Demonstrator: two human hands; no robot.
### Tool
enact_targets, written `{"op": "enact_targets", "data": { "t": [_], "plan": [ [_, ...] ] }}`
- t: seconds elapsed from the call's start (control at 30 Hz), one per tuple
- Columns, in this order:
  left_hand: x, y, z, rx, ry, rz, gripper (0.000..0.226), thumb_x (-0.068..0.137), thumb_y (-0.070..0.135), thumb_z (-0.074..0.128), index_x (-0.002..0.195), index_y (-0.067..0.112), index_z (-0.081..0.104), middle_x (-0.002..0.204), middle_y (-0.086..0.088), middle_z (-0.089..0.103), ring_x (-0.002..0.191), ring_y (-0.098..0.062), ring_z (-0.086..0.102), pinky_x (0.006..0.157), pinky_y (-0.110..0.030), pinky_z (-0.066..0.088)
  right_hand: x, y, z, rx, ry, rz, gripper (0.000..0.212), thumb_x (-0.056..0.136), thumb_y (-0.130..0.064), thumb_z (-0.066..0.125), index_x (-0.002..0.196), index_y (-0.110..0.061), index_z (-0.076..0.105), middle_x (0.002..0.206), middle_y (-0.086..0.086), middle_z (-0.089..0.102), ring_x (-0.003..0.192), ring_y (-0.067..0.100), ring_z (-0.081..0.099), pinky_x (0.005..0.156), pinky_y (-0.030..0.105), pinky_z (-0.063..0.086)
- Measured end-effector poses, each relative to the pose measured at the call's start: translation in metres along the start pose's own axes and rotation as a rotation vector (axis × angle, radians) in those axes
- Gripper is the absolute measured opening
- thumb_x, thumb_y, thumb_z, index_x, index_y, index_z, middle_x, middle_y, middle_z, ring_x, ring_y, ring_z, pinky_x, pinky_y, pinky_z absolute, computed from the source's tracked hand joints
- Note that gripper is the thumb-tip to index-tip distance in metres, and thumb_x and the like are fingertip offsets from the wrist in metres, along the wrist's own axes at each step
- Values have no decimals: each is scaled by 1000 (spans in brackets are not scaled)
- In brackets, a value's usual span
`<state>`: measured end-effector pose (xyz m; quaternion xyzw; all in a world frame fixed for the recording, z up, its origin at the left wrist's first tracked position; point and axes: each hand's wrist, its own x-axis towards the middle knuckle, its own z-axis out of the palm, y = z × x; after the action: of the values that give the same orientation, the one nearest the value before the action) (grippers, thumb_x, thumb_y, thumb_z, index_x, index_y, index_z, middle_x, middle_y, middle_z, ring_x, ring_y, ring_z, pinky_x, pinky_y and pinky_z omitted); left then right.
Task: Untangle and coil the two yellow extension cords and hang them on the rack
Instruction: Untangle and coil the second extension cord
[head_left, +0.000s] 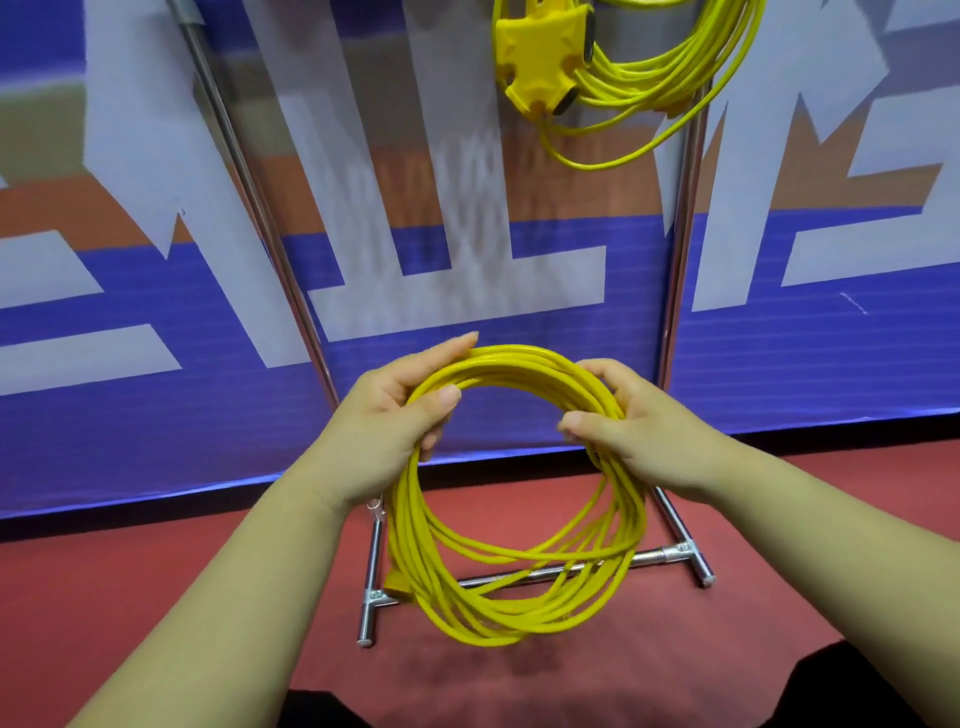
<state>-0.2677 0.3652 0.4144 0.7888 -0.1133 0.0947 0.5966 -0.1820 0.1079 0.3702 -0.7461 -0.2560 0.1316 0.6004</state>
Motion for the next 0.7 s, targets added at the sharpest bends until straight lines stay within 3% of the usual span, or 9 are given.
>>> {"op": "enact_targets", "data": {
  "t": [0.07, 0.13, 0.2, 0.27, 0.33, 0.43, 0.57, 0.7],
  "plan": [
    [0, -1, -4, 26, 84, 0, 46, 94, 19, 58, 129, 48, 64, 75, -7, 41, 59, -17, 39, 59, -31, 35, -1, 10, 5, -66, -21, 62, 54, 83, -31, 81, 128, -32, 50, 92, -3, 70, 80, 12, 66, 80, 40, 55],
    [0, 0, -10, 26, 208, -17, 46, 99, 13, 57, 127, 49, 65, 73, -3, 40, 58, -16, 38, 58, -31, 35, -2, 23, 8, -78, -27, 163, 90, 64, -52, 88, 137, -33, 41, 108, -5, 70, 95, 10, 70, 92, 40, 56],
    [1, 0, -14, 20, 349, -44, 48, 102, 10, 55, 125, 51, 64, 68, 1, 40, 57, -15, 39, 55, -28, 37, -1, 35, 15, -110, 40, 256, 113, 50, -64, 89, 141, -31, 32, 123, -2, 61, 103, 14, 68, 89, 36, 54],
    [2, -2, -18, 20, 481, -66, 48, 102, 13, 55, 124, 55, 61, 64, 5, 41, 57, -14, 40, 53, -27, 39, -1, 42, 28, -126, 128, 314, 99, 57, -55, 90, 134, -27, 34, 123, -1, 55, 93, 13, 64, 74, 30, 48],
    [4, -6, -20, -18, 587, -96, 49, 101, 15, 55, 123, 58, 59, 63, 7, 44, 56, -15, 39, 52, -28, 37, -4, 46, 46, -102, 114, 298, 76, 66, -42, 91, 120, -21, 41, 115, 1, 61, 82, 12, 60, 69, 31, 47],
    [6, -12, -28, -119, 711, -130, 48, 101, 13, 52, 132, 49, 58, 68, 2, 43, 55, -15, 37, 53, -29, 35, -17, 59, 80, -93, -84, 289, 59, 65, -34, 92, 100, -16, 48, 100, 6, 72, 78, 12, 62, 78, 36, 52],
    [2, -9, -36, -233, 810, -152, 46, 103, 10, 49, 142, 35, 54, 70, 2, 45, 52, -11, 39, 48, -22, 39, -30, 85, 118, -84, -249, 273, 46, 69, -24, 88, 86, -19, 45, 106, 8, 71, 84, 13, 61, 92, 49, 53],
    [-3, 2, -41, -332, 791, -151, 42, 105, 12, 48, 139, 35, 57, 71, 0, 45, 51, -10, 41, 46, -23, 38, -27, 86, 135, -42, -284, 261, 39, 82, -20, 80, 88, -22, 42, 124, 4, 63, 107, 18, 61, 98, 39, 50]
  ]
}}
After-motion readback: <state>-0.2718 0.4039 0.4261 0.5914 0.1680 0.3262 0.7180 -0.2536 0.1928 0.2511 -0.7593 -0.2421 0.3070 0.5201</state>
